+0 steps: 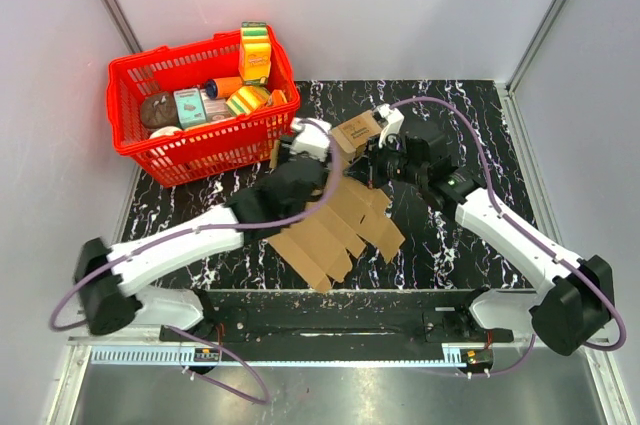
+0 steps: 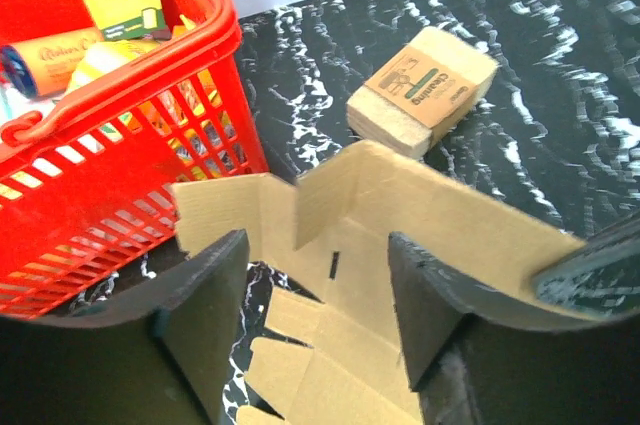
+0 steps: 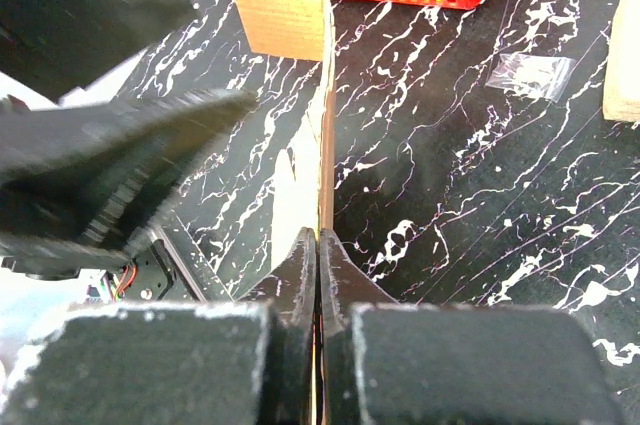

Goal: Fold the paper box

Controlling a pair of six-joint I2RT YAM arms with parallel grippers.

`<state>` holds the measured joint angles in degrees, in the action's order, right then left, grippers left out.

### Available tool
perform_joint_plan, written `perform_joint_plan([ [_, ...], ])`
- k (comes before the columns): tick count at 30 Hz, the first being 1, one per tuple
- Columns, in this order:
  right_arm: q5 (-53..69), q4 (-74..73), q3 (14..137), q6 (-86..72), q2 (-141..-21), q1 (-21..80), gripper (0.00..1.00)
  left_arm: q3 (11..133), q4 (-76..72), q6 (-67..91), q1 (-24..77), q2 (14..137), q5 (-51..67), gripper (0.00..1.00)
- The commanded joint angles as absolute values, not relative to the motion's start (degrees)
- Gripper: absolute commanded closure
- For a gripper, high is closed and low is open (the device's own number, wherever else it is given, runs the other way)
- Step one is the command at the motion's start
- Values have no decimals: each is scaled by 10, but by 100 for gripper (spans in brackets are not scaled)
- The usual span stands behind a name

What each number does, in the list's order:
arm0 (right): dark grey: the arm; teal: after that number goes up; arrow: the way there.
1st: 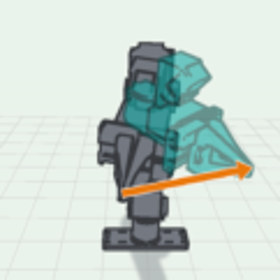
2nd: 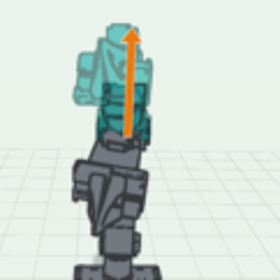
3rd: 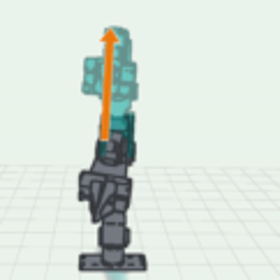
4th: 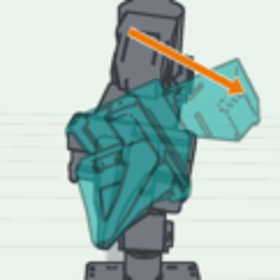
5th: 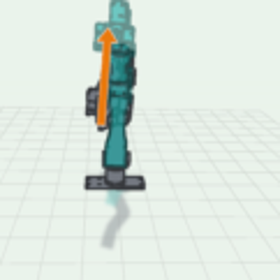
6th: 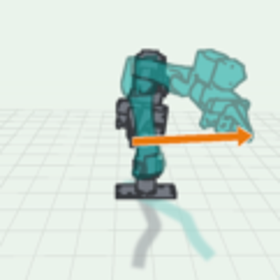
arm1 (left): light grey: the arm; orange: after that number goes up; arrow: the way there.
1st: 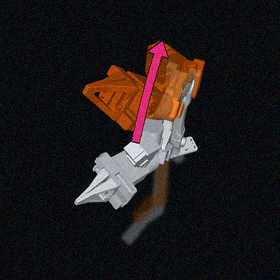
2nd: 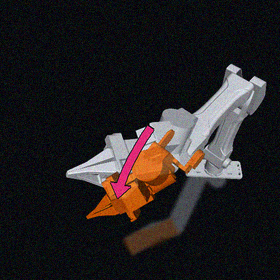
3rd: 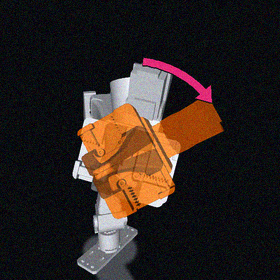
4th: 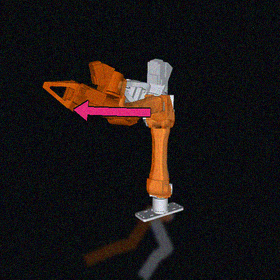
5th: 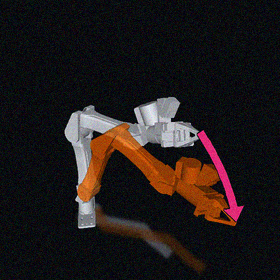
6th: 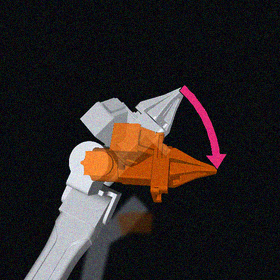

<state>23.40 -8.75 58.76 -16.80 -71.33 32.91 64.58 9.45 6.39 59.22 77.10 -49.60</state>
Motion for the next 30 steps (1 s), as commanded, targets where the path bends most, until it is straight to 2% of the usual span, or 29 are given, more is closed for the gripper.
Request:
perform_joint_plan([
  [1, 226, -76, 585, -154, -686, 335, 97, 577, 56, 100, 500, 616, -291, 33],
  [3, 226, -80, 586, -150, -685, 336, 97, 525, 24, 110, 446, 555, -185, 28],
  [6, 228, -89, 588, -142, -683, 335, 96, 481, 12, 90, 405, 497, -119, 24],
  [11, 242, -116, 594, -123, -686, 336, 96, 456, 42, 65, 388, 493, -3, 24],
  [15, 252, -153, 610, -100, -685, 336, 94, 413, 2, 57, 378, 504, 122, 23],
  [21, 261, -255, 652, -44, -677, 336, 92, 343, -81, 76, 351, 504, 160, 18],
  [30, 265, -335, 678, -18, -646, 336, 91, 330, -114, 71, 307, 555, 308, 21],
])
